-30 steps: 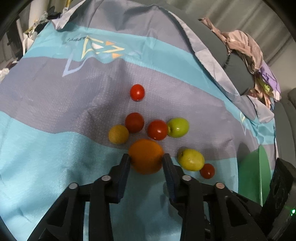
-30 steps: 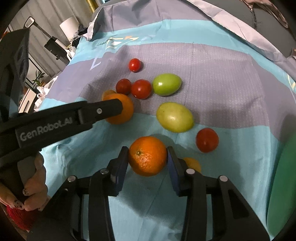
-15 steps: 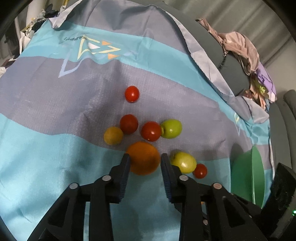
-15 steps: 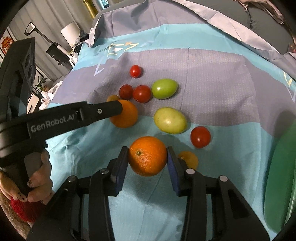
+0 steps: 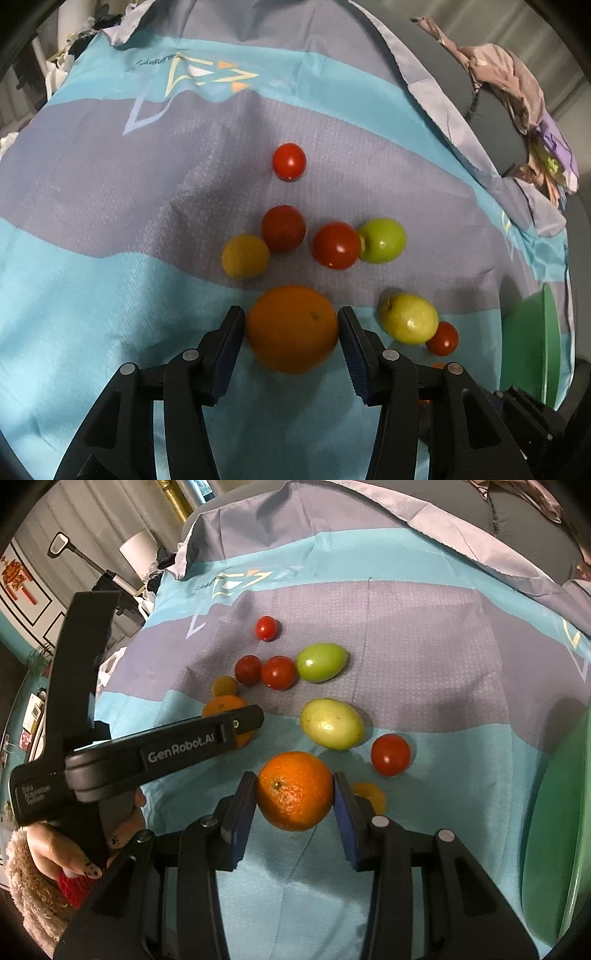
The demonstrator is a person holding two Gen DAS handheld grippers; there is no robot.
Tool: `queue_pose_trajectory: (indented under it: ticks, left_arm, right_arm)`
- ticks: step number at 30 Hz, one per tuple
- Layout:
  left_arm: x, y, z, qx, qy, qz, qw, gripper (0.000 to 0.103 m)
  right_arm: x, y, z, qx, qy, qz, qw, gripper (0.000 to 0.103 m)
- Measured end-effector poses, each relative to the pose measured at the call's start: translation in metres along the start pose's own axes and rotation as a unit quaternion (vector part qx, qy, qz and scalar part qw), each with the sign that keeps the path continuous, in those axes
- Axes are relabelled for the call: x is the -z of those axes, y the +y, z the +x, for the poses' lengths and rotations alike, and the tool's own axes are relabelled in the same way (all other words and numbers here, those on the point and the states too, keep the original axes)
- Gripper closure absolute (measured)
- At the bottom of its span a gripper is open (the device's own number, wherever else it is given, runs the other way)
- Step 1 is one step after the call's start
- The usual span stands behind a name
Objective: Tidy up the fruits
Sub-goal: 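Lift the large orange with the left tool while the right tool lifts its orange, then carry both oranges over the green bowl and open both tools to drop them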
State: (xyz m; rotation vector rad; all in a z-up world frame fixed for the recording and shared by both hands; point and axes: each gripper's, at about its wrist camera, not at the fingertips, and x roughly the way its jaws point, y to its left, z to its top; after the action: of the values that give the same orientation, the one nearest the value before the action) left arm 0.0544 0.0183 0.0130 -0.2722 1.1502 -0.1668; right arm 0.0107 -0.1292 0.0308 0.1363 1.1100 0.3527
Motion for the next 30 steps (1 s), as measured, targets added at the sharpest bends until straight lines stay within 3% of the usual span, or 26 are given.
queue_pose_trajectory:
  ticks: [9, 21, 30]
  left_arm:
    - [0.004, -0.005, -0.006, 0.002, -0.001, 0.008, 1.0, 0.057]
    - [0.017, -0.033, -0.049, 0.027, -0.051, 0.057, 0.9967, 0.057]
    - [0.027, -0.058, -0.07, 0.047, -0.078, 0.091, 0.9916, 0.057]
  right_arm:
    - [0.001, -0.001, -0.006, 0.003, -0.008, 0.001, 1.0, 0.061]
    - [0.007, -0.019, -0.035, 0.016, -0.032, 0.033, 0.999, 0.061]
    - [0.007, -0.035, -0.065, -0.005, -0.07, 0.049, 0.996, 0.061]
